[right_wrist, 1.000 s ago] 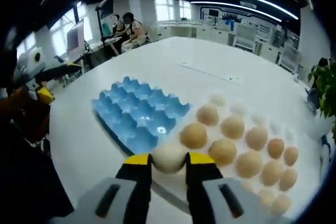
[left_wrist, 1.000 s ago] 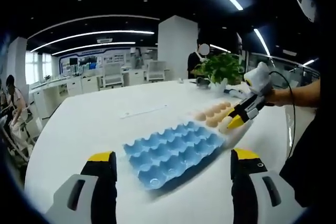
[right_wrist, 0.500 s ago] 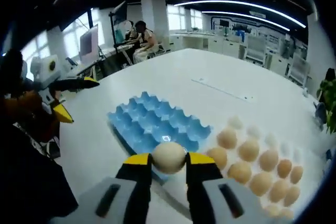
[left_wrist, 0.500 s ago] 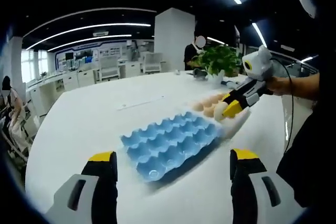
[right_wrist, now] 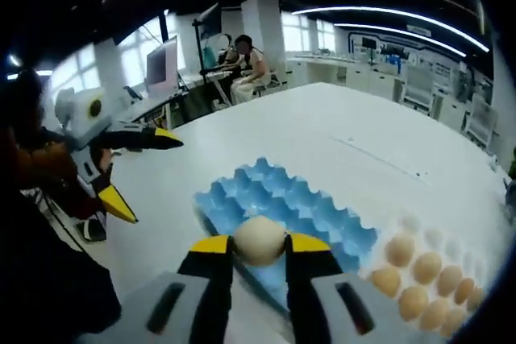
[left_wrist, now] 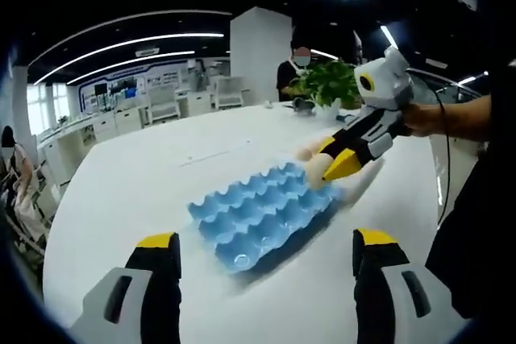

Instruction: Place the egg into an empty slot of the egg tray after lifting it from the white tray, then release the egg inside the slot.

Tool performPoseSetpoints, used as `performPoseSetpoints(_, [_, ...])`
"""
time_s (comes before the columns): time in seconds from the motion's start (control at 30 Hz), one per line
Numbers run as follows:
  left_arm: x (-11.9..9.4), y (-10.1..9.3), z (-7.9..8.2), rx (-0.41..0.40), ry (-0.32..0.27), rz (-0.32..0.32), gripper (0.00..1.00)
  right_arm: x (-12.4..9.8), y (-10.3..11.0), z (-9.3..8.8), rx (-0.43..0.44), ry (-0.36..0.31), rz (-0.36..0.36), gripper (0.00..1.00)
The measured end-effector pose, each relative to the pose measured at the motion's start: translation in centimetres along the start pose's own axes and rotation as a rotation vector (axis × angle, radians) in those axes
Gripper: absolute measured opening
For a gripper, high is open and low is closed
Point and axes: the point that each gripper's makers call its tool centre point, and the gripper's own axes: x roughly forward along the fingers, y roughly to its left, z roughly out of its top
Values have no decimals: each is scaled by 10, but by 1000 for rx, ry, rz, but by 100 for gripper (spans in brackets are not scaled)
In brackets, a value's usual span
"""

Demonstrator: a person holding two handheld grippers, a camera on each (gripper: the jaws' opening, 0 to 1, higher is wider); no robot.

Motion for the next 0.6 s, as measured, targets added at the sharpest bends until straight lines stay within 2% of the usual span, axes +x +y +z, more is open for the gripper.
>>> performPoseSetpoints(0.2, [1,6,-5,23,22,-21,88,28,25,15,-54,2,63,24])
performPoseSetpoints(0.33, [2,9,-7,23,24,-30,88,47,39,17,-102,26,99,24])
performPoseSetpoints(0.6, [6,10,-12,25,23,-50,87,81,58,23,-119,28,158,24])
